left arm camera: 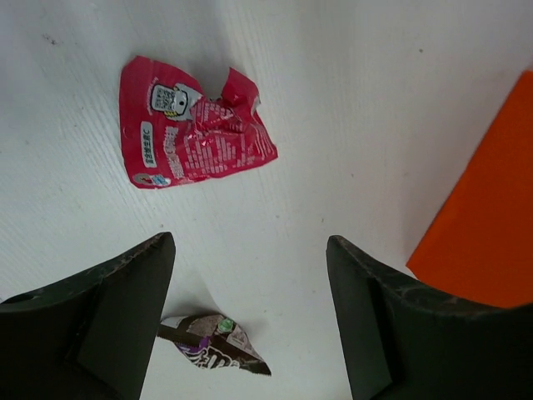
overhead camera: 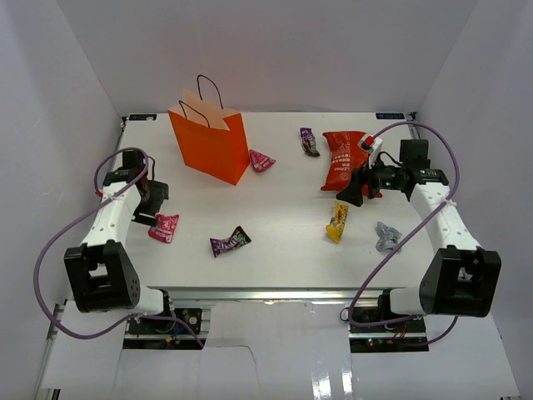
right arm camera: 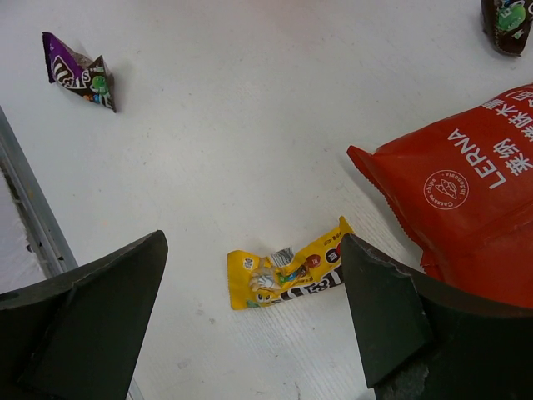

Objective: Place the snacks into the paper bag

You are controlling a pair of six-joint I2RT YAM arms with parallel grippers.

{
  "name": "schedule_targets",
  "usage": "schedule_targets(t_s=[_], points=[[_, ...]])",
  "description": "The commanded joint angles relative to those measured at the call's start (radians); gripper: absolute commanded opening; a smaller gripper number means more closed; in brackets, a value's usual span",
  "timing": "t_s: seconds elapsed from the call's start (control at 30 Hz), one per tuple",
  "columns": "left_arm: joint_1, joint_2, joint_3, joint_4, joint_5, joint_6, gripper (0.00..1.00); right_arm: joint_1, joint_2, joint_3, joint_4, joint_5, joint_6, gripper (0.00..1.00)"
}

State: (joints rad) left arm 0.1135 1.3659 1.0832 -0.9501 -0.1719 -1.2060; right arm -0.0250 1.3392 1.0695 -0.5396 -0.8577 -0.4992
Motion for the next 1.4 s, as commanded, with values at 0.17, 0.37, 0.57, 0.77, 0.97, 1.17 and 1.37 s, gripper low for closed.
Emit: schedule_targets(t_s=[0.17,0.37,0.57,0.77,0.97,1.17,1.37], points=[[0.052,0.192,0.093,-0.047,-0.092,0.023,0.83,0.000,0.067,0.026,0.050,-0.043,-0.016,0.90],[0.069,0.309,0.133,-0.064,-0.077,0.062,0.82,0.000,0.087,0.029,0.053,-0.038,-0.013,0.90],[0.069,0.404,0.136,-0.046,-0.072,0.080,0.79,0.000,0.090,0.024,0.052,-0.024,-0.013,0.90],[0.071,0.472,0.139,-0.019,-0.049,0.109,0.62,0.000,0.092,0.033,0.036,-0.015,-0.019,0.90],[0.074,0.429,0.100,0.008,-0.058,0.129,0.27,0.000,0.092,0.043,0.026,-0.012,-0.025,0.90],[0.074,0.294,0.086,0.051,0.007,0.178,0.02,0.000,0.094,0.060,0.013,-0.015,-0.029,0.90],[0.043,0.050,0.086,0.154,0.170,0.224,0.00,0.000,0.103,0.090,-0.002,-0.035,-0.030,0.90]])
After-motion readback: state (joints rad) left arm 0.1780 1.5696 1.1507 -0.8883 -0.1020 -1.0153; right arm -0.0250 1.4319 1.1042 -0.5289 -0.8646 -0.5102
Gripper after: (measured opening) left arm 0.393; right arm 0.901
